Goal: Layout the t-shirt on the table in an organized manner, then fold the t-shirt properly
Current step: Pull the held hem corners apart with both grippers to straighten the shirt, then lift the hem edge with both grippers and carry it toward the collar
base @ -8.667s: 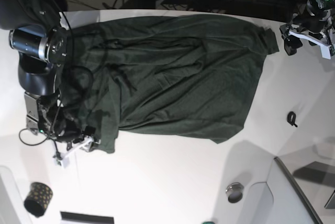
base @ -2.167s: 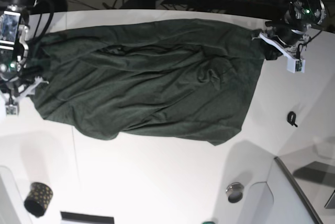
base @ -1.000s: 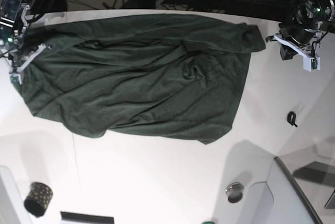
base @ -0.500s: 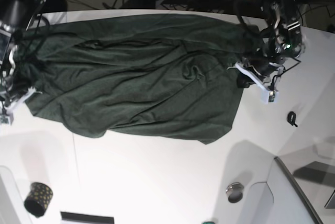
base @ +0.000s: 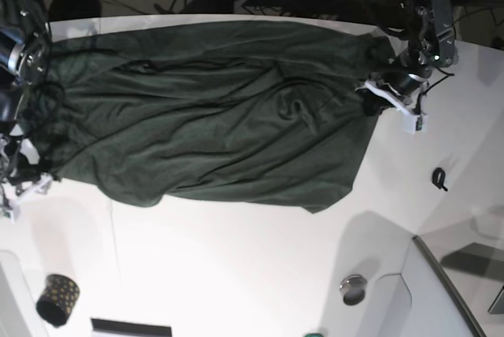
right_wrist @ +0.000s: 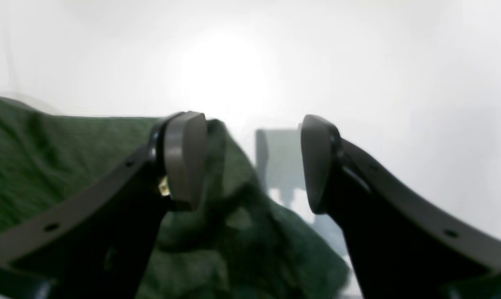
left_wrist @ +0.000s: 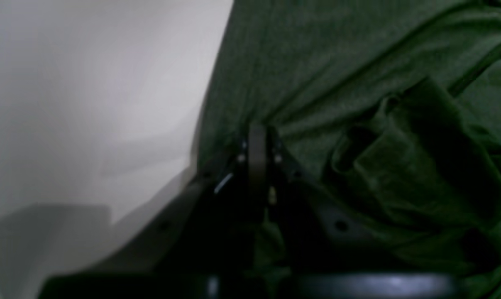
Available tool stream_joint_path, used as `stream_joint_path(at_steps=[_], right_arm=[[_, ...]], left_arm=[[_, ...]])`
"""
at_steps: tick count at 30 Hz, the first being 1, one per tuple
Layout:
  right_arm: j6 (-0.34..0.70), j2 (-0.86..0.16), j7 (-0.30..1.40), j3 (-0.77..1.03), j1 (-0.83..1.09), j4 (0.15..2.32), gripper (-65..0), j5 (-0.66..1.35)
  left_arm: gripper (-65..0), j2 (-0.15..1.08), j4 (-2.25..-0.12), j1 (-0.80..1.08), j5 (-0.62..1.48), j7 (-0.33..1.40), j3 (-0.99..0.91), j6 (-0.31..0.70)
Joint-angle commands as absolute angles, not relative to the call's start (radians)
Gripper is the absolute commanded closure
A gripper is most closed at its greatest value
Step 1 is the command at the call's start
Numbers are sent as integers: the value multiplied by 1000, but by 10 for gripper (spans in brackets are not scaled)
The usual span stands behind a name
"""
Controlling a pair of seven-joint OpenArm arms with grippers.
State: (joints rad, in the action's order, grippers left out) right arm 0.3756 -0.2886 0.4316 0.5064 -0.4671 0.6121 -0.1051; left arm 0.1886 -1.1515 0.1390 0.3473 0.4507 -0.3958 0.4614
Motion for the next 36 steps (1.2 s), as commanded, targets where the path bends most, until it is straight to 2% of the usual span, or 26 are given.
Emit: stream_joint_path(at_steps=[1,8,13,23,25,28,30,36], right_arm=[[377,-308,409,507,-503,611,-344,-101],[377,-275,418,506,-510,591,-344,-101],[492,-255,472,506,-510,598,-342,-101],[490,-252,429,506,-536,591,-342,-102],[466,-254,423,506,-541,590,-344,-102],[446,-252,420,506,-541,567,-345,-102],[446,-252,417,506,-542,532,-345,-102],[444,-268,328,506,-545,417,-341,-104]], left_arm=[[0,209,-1145,148,311,479,-400,437],[0,219,-1205,143,311,486,-446,437],[0,222,-1271,139,311,489,-455,437],[0,222,-1399,133,312,562,-455,437],[-112,222,-1394,111,311,564,-455,437],[-313,222,-1365,84,311,564,-455,437],[-388,222,-1346,58,311,564,-447,437],[-405,222,-1290,1,311,564,-444,437]])
